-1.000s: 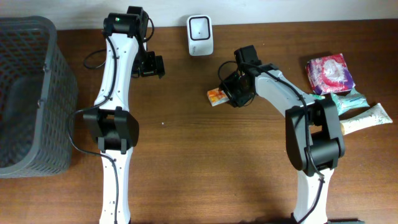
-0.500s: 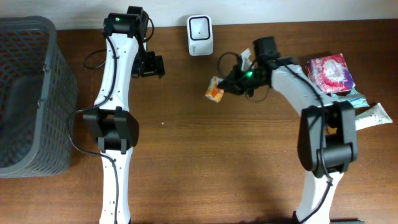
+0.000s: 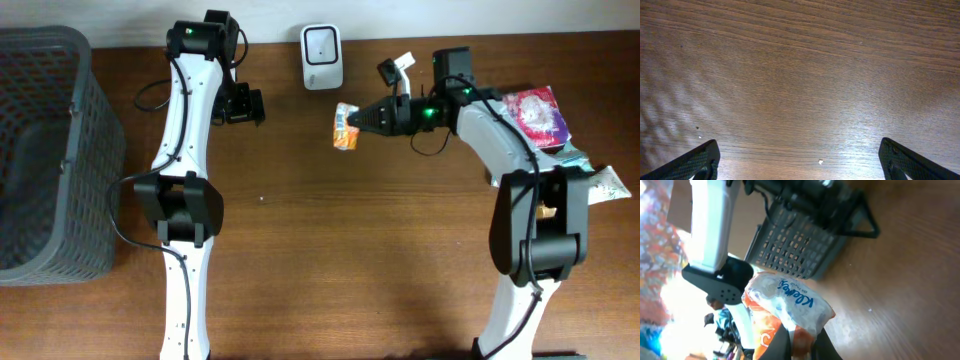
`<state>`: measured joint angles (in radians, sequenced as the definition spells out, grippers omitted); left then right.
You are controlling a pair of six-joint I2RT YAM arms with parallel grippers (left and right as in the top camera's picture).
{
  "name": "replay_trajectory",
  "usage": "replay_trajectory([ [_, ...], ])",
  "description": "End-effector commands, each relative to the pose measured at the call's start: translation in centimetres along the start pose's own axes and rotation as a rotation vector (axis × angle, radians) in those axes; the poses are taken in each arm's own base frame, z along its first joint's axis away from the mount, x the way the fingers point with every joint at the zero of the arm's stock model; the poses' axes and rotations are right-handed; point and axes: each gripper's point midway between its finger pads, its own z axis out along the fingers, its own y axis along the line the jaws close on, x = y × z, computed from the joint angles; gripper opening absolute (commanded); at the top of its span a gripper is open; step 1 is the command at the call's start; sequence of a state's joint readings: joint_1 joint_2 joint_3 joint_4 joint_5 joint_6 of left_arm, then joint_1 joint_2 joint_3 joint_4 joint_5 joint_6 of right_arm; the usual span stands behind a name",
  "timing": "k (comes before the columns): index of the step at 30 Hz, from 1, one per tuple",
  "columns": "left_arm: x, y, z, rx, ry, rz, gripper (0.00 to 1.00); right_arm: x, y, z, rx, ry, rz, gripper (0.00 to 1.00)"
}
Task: Scan the item barcode
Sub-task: 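Lift the orange pack up to the scanner with the right gripper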
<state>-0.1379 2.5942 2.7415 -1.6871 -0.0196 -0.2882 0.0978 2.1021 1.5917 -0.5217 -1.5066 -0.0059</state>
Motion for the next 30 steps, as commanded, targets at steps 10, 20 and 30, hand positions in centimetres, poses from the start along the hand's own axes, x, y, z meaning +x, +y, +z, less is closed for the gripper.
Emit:
replay_trajectory([
  [10,-0.2,0.3,-0.4,-0.007,-0.016,-0.007,0.99,0.7,3.1,3.2,-0.089,0.064,-0.073,0.04],
  [20,-0.2,0.3,-0.4,-0.007,-0.015,-0.007,0.99,1.9,-9.2,2.3,0.736,0.042,0.192,0.04],
  [30,-0.2,0.3,-0.4,-0.007,-0.016,-0.007,0.99,-12.5,-10.2,-3.2,1.648,0.215,-1.014,0.04],
])
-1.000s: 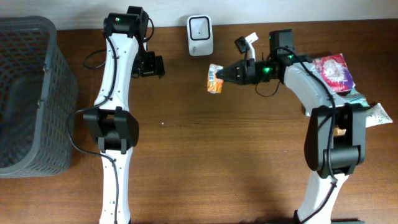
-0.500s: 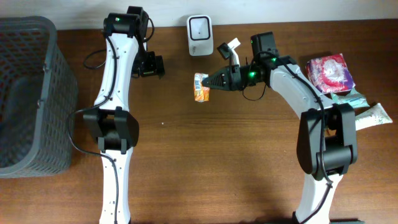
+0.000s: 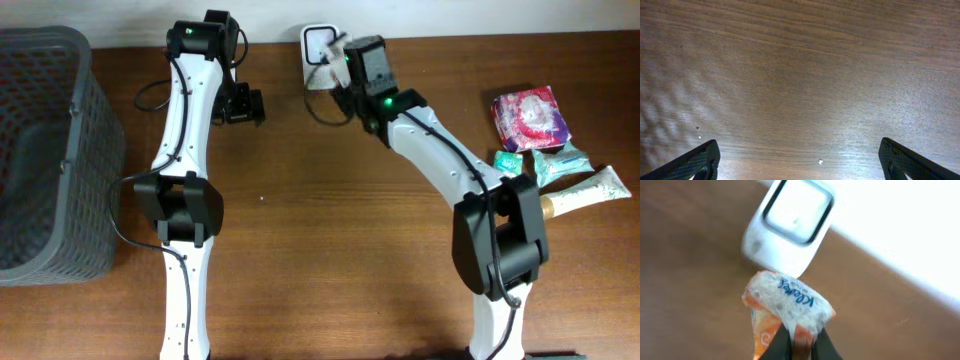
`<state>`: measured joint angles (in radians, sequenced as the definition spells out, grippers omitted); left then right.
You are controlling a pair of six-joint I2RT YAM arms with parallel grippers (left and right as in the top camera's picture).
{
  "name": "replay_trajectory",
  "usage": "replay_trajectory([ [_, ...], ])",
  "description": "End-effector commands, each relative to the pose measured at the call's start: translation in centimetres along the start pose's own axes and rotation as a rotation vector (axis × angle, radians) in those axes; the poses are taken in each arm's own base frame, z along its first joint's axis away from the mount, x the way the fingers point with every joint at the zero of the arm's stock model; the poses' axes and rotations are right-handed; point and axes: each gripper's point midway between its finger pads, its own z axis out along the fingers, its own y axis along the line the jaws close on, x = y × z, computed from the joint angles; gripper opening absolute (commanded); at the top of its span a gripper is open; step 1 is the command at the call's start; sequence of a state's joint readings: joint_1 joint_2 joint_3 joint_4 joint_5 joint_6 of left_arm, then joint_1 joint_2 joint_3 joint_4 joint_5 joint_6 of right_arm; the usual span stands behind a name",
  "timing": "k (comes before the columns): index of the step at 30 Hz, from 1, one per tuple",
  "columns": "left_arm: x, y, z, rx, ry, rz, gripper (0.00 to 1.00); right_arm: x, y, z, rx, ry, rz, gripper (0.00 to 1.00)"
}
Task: Scan the item barcode
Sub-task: 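Lift the orange pack up to the scanner with the right gripper, then carry the orange pack right and set it beside the teal pack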
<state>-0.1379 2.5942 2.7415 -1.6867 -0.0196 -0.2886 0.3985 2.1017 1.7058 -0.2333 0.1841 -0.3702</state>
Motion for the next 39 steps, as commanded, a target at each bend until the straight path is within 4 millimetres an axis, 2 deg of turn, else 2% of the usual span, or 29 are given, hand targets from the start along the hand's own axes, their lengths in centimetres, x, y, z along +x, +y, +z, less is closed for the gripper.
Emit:
replay_trajectory([
  [1,-0.2,0.3,-0.4,-0.007,-0.015,-0.006,0.99,-3.0,-2.9,0.6,0.178,-0.093,-0.299,0.04],
  [6,-0.2,0.3,-0.4,-0.007,-0.015,-0.006,0.99,-7.3,-1.7,1.8,0.147,-0.363,-0.290,0.04],
  [10,-0.2,0.3,-0.4,-0.007,-0.015,-0.006,0.99,-8.8,-2.6,3.1,0.161,-0.406,-0.285,0.04],
  [11,-0.2,0.3,-0.4,-0.007,-0.015,-0.006,0.99,-9.1,-3.1,3.7,0.182,-0.407,-0.346,0.04],
  [12,-0.2,0.3,-0.4,-0.007,-0.015,-0.006,0.99,-8.9,-3.1,4.4,0.197,-0.388,-0.438,0.04],
  [13,-0.2,0.3,-0.4,-0.007,-0.015,-0.006,0.99,-7.6,-2.8,5.9,0.214,-0.326,-0.596,0.04],
  [14,-0.2,0.3,-0.4,-0.007,-0.015,-0.006,0.99,-6.3,-2.8,7.0,0.243,-0.272,-0.669,0.04],
  [17,-0.2,0.3,-0.4,-0.007,-0.015,-0.006,0.99,-4.3,-2.1,8.6,0.236,-0.207,-0.701,0.04],
  [22,-0.2,0.3,-0.4,-0.007,-0.015,-0.006,0.99,-5.9,-0.7,8.0,0.245,-0.252,-0.701,0.04],
  [24,-0.2,0.3,-0.4,-0.007,-0.015,-0.006,0.99,-6.3,-0.3,7.7,0.247,-0.258,-0.635,0.04],
  [26,-0.2,0.3,-0.4,-0.007,-0.015,-0.006,0.99,-8.2,-2.9,5.8,0.306,-0.277,-0.423,0.04],
  [28,-0.2,0.3,-0.4,-0.007,-0.015,-0.006,0.99,-9.9,-7.1,3.0,0.339,-0.287,-0.250,0.04],
  [30,-0.2,0.3,-0.4,-0.007,-0.015,-0.006,0.99,-10.3,-11.9,0.1,0.344,-0.278,-0.028,0.04],
  [31,-0.2,0.3,-0.4,-0.007,-0.015,-0.006,0.99,-9.6,-14.7,-1.3,0.346,-0.256,0.103,0.04],
  [33,-0.2,0.3,-0.4,-0.007,-0.015,-0.006,0.99,-6.7,-19.5,-3.3,0.365,-0.179,0.300,0.04],
  [34,-0.2,0.3,-0.4,-0.007,-0.015,-0.006,0.99,-3.6,-22.4,-4.6,0.384,-0.102,0.437,0.04],
  [36,-0.2,0.3,-0.4,-0.007,-0.015,-0.006,0.99,3.3,-26.5,-6.7,0.434,0.056,0.671,0.04],
  [38,-0.2,0.3,-0.4,-0.007,-0.015,-0.006,0.99,10.4,-28.8,-8.7,0.495,0.220,0.887,0.04],
  [39,-0.2,0.3,-0.4,-0.007,-0.015,-0.006,0.99,13.6,-29.0,-9.7,0.515,0.313,0.956,0.04],
])
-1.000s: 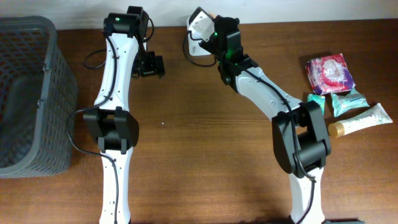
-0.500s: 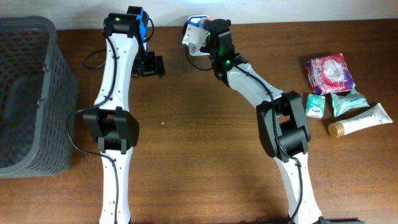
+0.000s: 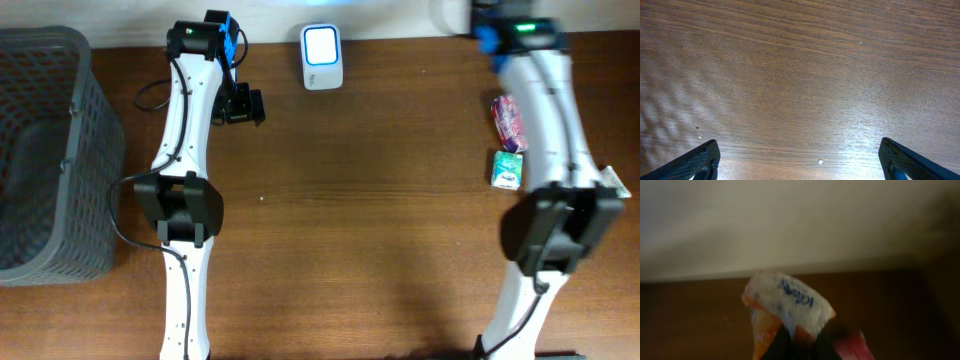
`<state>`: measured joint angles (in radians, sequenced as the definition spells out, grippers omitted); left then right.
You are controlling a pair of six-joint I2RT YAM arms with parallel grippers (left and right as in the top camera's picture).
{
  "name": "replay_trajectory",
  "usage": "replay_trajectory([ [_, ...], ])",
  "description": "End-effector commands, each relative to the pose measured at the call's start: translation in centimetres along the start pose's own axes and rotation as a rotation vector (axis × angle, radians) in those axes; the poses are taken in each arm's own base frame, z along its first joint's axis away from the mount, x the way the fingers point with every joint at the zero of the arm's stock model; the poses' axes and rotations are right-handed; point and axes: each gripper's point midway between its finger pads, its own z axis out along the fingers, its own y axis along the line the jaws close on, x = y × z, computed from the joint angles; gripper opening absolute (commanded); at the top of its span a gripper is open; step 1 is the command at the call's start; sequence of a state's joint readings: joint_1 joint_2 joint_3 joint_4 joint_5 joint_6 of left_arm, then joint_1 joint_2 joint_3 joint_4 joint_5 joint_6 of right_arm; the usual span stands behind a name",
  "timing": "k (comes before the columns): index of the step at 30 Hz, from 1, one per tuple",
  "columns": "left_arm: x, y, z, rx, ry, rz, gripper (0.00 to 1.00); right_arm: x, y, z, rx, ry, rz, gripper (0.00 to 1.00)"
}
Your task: Scan the item barcode
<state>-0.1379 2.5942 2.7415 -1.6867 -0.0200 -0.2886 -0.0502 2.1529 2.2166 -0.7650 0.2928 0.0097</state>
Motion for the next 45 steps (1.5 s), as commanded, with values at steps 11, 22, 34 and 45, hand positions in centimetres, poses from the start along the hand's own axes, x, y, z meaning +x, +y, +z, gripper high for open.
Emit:
replay_trajectory([
  [11,-0.2,0.3,-0.4,-0.006,-0.015,-0.006,0.99,21.5,-11.3,-4.3,0.349,0.828,0.556,0.04],
  [22,-0.2,0.3,-0.4,-0.007,-0.015,-0.006,0.99,21.4,-12.1,-4.6,0.339,0.811,0.439,0.99],
  [34,-0.2,0.3,-0.4,-0.006,-0.015,-0.006,0.99,16.1,-9.3,-25.2,0.137,0.531,0.412,0.99],
  [45,-0.2,0.3,-0.4,-0.007,-0.015,-0.006,0.99,26.5,-2.4,-30.2,-0.119,0.766,0.262,0.99],
])
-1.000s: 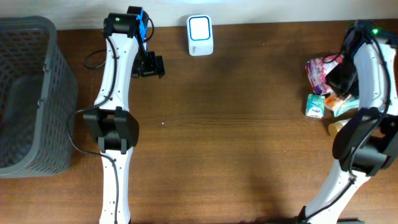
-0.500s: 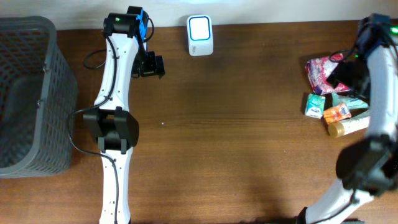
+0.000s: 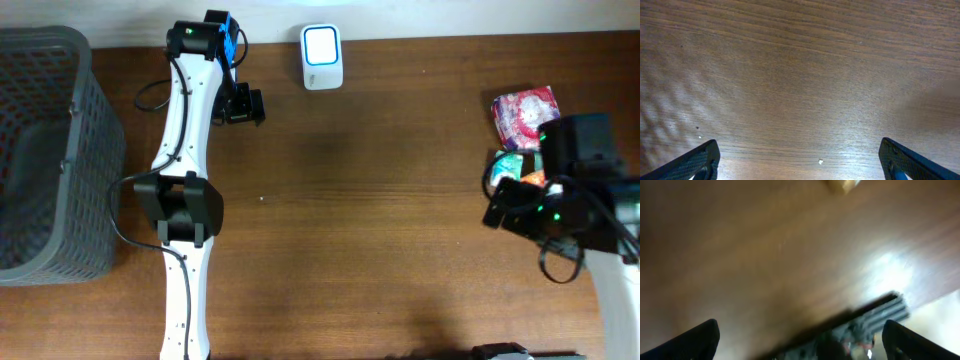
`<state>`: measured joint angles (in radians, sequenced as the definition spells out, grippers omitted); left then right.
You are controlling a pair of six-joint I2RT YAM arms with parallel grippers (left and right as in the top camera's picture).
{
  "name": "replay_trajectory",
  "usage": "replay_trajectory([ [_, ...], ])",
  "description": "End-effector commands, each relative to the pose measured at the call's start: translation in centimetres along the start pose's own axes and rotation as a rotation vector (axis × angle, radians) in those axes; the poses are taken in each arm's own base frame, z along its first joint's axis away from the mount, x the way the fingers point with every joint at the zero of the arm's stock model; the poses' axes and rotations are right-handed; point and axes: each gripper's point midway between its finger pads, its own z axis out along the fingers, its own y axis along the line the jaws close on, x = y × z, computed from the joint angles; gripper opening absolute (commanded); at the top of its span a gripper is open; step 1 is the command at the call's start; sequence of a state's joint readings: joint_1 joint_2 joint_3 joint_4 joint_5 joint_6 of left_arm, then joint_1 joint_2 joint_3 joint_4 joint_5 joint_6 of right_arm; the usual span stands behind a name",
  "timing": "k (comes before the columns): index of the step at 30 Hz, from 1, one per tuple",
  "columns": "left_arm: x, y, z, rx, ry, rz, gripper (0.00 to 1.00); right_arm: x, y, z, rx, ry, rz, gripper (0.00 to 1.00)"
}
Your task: Scan the item barcode
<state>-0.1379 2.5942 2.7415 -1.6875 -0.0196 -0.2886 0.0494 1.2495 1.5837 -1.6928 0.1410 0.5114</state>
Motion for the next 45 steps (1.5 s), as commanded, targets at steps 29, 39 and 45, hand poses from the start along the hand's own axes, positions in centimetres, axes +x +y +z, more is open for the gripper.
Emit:
replay_trajectory([
  [29,-0.2,0.3,-0.4,-0.007,-0.016,-0.006,0.99,2.0,2.6,1.3,-0.389,-0.544,-0.199,0.99],
  [39,-0.2,0.3,-0.4,-0.007,-0.016,-0.006,0.99,3.4,1.3,-1.1,-0.373,-0.774,-0.410,0.99],
  [45,-0.2,0.3,-0.4,-0.007,-0.016,-0.006,0.99,3.0,3.2,2.1,-0.436,-0.905,-0.462,0.99],
])
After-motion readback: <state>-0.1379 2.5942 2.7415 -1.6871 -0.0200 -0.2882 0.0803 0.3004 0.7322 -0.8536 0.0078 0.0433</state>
